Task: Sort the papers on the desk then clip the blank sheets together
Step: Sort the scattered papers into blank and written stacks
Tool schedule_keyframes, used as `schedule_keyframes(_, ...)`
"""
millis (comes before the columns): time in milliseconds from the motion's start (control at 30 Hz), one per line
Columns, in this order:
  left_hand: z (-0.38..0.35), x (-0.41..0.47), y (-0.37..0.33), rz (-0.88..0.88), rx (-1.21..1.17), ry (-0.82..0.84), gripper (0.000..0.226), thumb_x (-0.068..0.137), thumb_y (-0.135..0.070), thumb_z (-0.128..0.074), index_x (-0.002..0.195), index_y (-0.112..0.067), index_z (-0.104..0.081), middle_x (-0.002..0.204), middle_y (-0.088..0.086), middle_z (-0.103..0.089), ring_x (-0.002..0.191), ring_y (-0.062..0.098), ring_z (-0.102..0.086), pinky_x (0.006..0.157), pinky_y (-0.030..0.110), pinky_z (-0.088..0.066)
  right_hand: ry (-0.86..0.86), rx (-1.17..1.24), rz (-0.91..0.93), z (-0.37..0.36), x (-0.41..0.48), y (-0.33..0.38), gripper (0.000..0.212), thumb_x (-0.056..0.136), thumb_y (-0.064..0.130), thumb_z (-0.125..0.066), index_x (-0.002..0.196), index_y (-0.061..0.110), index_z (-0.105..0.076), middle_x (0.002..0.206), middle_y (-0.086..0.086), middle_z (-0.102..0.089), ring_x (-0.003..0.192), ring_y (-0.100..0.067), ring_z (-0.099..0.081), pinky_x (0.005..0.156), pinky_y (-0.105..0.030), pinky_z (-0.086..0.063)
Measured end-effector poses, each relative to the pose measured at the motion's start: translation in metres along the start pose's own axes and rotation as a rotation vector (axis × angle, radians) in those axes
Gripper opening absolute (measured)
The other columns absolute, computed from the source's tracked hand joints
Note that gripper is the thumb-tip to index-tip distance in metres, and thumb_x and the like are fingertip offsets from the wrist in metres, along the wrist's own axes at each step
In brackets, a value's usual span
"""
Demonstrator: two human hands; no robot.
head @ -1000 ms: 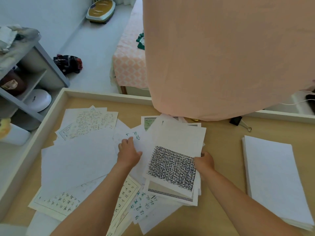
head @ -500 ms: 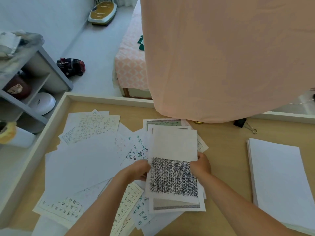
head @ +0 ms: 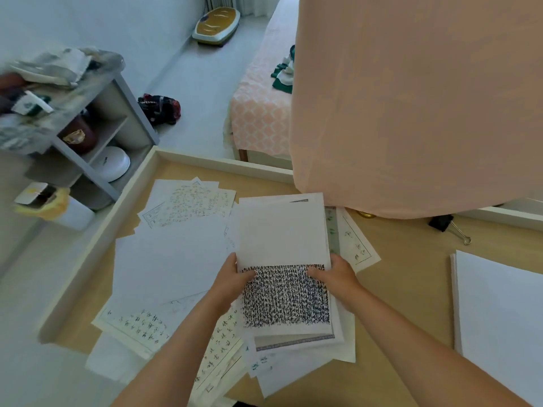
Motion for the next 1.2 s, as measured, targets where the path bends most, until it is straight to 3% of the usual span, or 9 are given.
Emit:
schedule_keyframes(167, 0.057, -0.011, 0.003, -0.140, 0.744, -0.394, 0.067, 0.082, -0.024, -0.071, 0.141, -0.021, -0.041, 0.139, 0.003, -0.047, 0.129, 0.025, -0.037, 0.102, 0.041, -0.042, -0.160, -0.146, -0.018, -0.019, 0.003, 0.008, 0.041, 0.085, 0.008, -0.071, 0.122, 0.013, -0.054, 0.114, -0.004, -0.065, 0.092, -0.020, -0.059, 0.077, -0.029, -0.047)
schedule_keyframes(267, 0.089, -0.015, 0.028, -0.040, 1.080, -0.380, 0.094, 0.074, -0.054, -0.071, 0.150, -0.027, -0.023, 0.161, 0.008, -0.012, 0.148, 0.032, -0.005, 0.116, 0.051, -0.018, -0.274, -0.548, 0.032, -0.026, 0.000, 0.017, 0.069, 0.083, 0.004, -0.061, 0.145, 0.016, -0.034, 0.138, -0.011, -0.046, 0.119, -0.030, -0.048, 0.095, -0.040, -0.048)
schedule_keyframes(433, 0.115, -0.012, 0.063, 0.027, 1.176, -0.303, 0.106, 0.076, -0.077, -0.054, 0.155, -0.025, -0.006, 0.164, 0.009, 0.002, 0.150, 0.035, -0.001, 0.116, 0.055, -0.021, -0.009, -0.975, 0.574, -0.090, -0.018, 0.044, 0.077, 0.082, 0.007, -0.057, 0.151, 0.024, -0.029, 0.161, -0.007, -0.012, 0.148, -0.028, -0.012, 0.120, -0.045, -0.020)
schedule_keyframes(600, 0.106, -0.017, 0.065, -0.120, 1.299, -0.377, 0.063, 0.095, -0.042, -0.052, 0.149, -0.017, -0.031, 0.154, 0.018, -0.029, 0.136, 0.041, -0.035, 0.092, 0.047, -0.051, 0.378, -1.143, 0.694, -0.159, -0.028, 0.036, 0.075, 0.092, 0.019, -0.056, 0.155, 0.030, -0.018, 0.165, 0.000, -0.005, 0.152, -0.021, -0.005, 0.122, -0.041, -0.007)
schedule_keyframes(733, 0.104, -0.026, 0.058, -0.270, 1.402, -0.402, 0.053, 0.057, 0.011, -0.076, 0.107, -0.004, -0.066, 0.110, 0.019, -0.067, 0.078, 0.032, -0.067, 0.044, 0.033, -0.051, 0.313, -1.139, 0.532, -0.162, -0.017, 0.029, 0.084, 0.094, 0.023, -0.053, 0.157, 0.024, 0.001, 0.166, -0.002, 0.000, 0.152, -0.019, -0.002, 0.124, -0.040, -0.008)
schedule_keyframes(800, 0.114, -0.034, 0.047, -0.320, 1.326, -0.449, 0.044, 0.049, 0.019, -0.073, 0.081, -0.010, -0.064, 0.069, 0.006, -0.065, 0.049, 0.023, -0.057, 0.037, 0.024, -0.039, 0.274, -1.100, 0.504, -0.156, -0.014, 0.032, 0.084, 0.094, 0.022, -0.054, 0.158, 0.022, 0.000, 0.165, -0.001, -0.003, 0.152, -0.019, -0.005, 0.124, -0.041, -0.012)
schedule_keyframes(867, 0.133, -0.042, 0.034, -0.265, 1.151, -0.509, 0.034, 0.070, 0.013, -0.064, 0.084, -0.018, -0.061, 0.059, -0.005, -0.056, 0.047, 0.020, -0.052, 0.044, 0.021, -0.031, 0.254, -1.049, 0.496, -0.154, -0.013, 0.039, 0.080, 0.094, 0.022, -0.056, 0.157, 0.020, -0.008, 0.165, -0.003, -0.008, 0.151, -0.021, -0.009, 0.123, -0.040, -0.014)
schedule_keyframes(1067, 0.193, -0.075, -0.006, -0.213, 0.405, -0.453, 0.021, 0.099, -0.021, -0.049, 0.079, -0.025, -0.055, 0.069, -0.005, -0.061, 0.061, 0.018, -0.056, 0.058, 0.029, -0.042, 0.166, -0.735, 0.405, -0.160, -0.008, 0.063, 0.075, 0.094, 0.024, -0.059, 0.156, 0.018, -0.017, 0.159, -0.004, -0.025, 0.145, -0.024, -0.025, 0.120, -0.041, -0.024)
schedule_keyframes(1200, 0.209, -0.093, -0.009, -0.148, -0.462, -0.227, 0.026, 0.099, -0.012, -0.053, 0.123, -0.018, -0.061, 0.113, 0.003, -0.073, 0.101, 0.024, -0.071, 0.080, 0.041, -0.057, 0.316, -0.512, 0.282, -0.172, -0.012, 0.072, 0.073, 0.095, 0.031, -0.060, 0.155, 0.025, -0.019, 0.156, -0.005, -0.031, 0.139, -0.026, -0.036, 0.111, -0.045, -0.036)
Point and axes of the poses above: each hand's wrist, its own x-axis towards the middle knuckle, its own z-axis out of the back of the hand, y = z × x, the point moved 6 cm from there along x, towards the middle knuckle
